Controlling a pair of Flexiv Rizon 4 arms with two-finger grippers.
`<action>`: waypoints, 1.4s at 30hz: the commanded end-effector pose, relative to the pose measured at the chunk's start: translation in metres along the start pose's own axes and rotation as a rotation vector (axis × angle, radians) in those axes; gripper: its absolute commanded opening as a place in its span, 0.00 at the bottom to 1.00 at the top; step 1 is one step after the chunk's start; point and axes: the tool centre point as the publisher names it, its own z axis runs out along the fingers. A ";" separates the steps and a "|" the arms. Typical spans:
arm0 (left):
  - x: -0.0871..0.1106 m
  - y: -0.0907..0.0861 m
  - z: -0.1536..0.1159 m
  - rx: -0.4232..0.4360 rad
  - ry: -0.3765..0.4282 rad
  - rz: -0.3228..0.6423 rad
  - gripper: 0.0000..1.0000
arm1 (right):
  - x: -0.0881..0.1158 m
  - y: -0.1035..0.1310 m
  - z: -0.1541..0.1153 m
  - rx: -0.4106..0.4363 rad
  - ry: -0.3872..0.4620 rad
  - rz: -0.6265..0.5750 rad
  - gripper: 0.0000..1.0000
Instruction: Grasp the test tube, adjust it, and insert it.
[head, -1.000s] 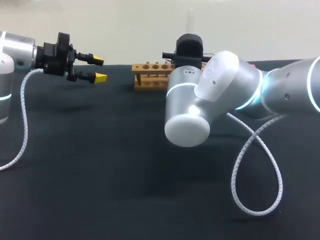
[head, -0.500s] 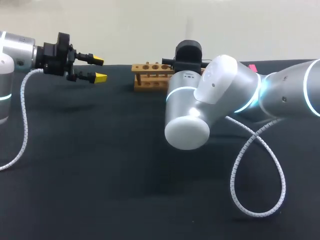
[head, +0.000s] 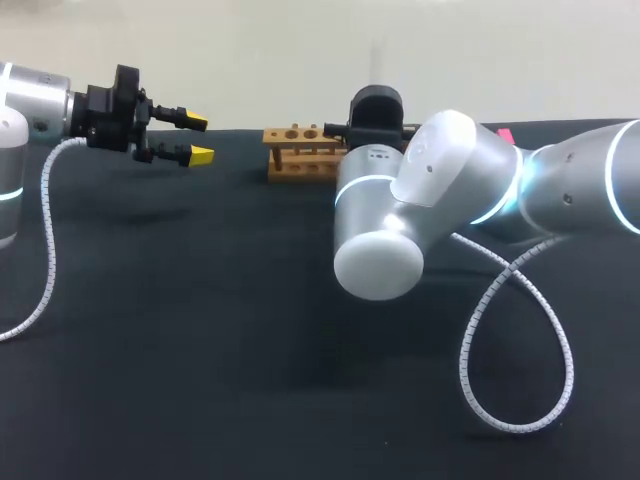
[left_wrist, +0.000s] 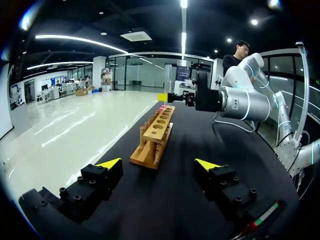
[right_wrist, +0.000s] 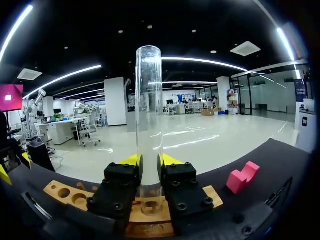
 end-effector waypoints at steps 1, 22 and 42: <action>0.001 -0.002 0.000 -0.006 -0.003 0.003 1.00 | 0.003 0.000 0.002 -0.007 0.007 -0.001 0.23; 0.001 -0.002 0.000 -0.006 -0.003 0.003 1.00 | 0.001 0.000 -0.013 -0.026 0.035 -0.013 1.00; 0.001 -0.002 0.000 -0.006 -0.003 0.003 1.00 | -0.011 -0.006 -0.083 -0.135 0.105 -0.036 1.00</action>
